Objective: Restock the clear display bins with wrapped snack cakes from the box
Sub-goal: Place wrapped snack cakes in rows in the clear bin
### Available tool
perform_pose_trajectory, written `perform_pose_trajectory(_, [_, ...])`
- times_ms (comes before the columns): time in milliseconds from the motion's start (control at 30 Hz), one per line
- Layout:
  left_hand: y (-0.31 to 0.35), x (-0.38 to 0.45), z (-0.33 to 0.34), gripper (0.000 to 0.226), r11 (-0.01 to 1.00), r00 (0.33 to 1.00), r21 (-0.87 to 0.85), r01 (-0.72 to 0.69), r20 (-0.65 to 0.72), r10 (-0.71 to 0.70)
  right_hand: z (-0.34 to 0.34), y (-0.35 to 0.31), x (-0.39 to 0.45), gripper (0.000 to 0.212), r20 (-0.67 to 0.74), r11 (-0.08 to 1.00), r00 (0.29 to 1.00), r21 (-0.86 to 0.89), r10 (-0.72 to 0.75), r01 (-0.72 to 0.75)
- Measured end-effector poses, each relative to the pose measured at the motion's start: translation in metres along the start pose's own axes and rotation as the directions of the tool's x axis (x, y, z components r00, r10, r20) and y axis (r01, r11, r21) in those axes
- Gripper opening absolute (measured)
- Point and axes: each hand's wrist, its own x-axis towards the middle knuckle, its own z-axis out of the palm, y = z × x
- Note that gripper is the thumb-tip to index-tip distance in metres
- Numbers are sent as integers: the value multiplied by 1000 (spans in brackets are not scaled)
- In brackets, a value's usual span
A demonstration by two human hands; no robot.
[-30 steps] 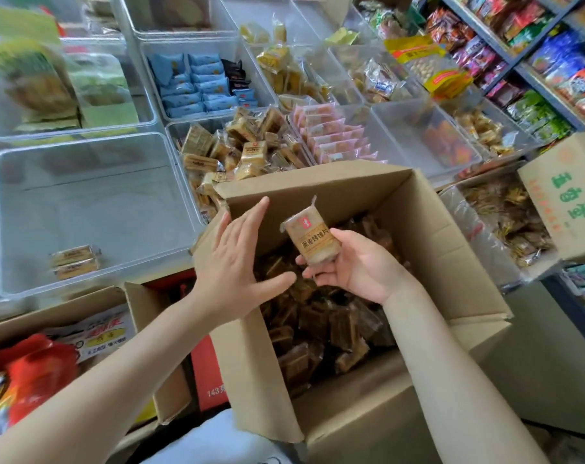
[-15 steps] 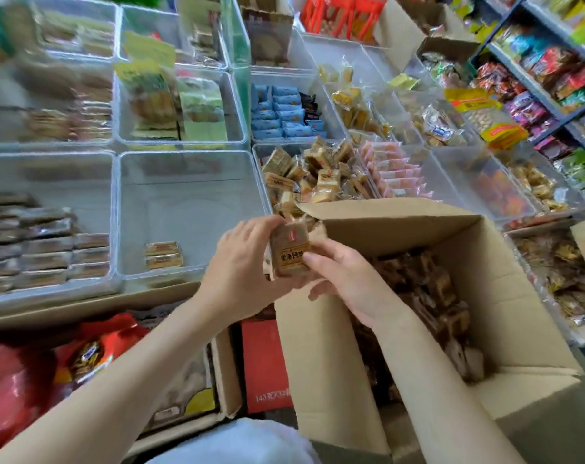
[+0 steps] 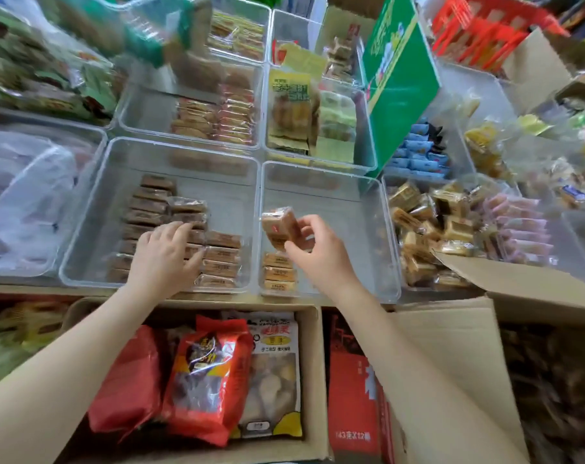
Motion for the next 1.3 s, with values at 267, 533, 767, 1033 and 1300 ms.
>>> perform_pose_trajectory(267, [-11, 4, 6, 59, 997, 998, -49, -52, -25, 50, 109, -36, 96, 22, 25, 719, 919, -615, -393, 324])
perform_pose_trajectory(533, [-11, 5, 5, 47, 996, 998, -64, -61, -35, 59, 161, -30, 135, 33, 353, 484, 935, -814, -27, 321])
perform_pose_trajectory(767, [-9, 6, 3, 48, 997, 998, -54, -61, -13, 60, 180, -23, 117, 58, 449, 564, 883, -768, 137, 303])
perform_pose_trajectory(1033, [-7, 2, 3, 46, 997, 996, -51, -54, -76, 50, 141, -46, 85, 31, 375, 569, 923, -742, -88, 355])
perform_pose_trajectory(1300, [4, -4, 5, 60, 998, 997, -12, -54, -60, 54, 25, 2, -33, 31, -30, 827, 919, -448, -393, 339])
